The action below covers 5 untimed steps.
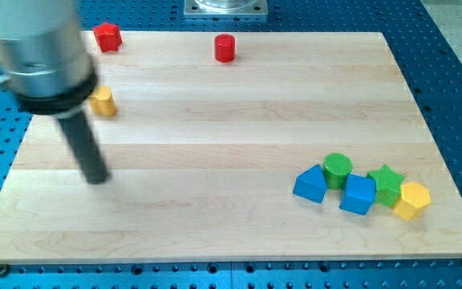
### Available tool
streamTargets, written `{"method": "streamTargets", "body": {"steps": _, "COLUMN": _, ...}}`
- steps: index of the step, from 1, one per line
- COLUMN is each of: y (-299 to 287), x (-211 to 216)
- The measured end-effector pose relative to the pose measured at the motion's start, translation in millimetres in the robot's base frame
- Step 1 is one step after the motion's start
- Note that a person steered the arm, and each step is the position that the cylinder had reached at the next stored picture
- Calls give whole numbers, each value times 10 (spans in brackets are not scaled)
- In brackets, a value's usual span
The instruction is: Move the yellow heart to the bottom right of the red star
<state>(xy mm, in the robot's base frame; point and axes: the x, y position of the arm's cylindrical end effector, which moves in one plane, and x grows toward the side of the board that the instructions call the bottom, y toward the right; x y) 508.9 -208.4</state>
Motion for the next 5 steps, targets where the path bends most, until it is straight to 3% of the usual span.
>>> {"method": "streamTargets", "body": {"steps": 1, "y": -603, "x": -478}}
{"method": "streamTargets", "body": {"steps": 3, "y": -404, "x": -1364}}
{"method": "streamTargets", "body": {"steps": 5, "y": 1324, "x": -1282}}
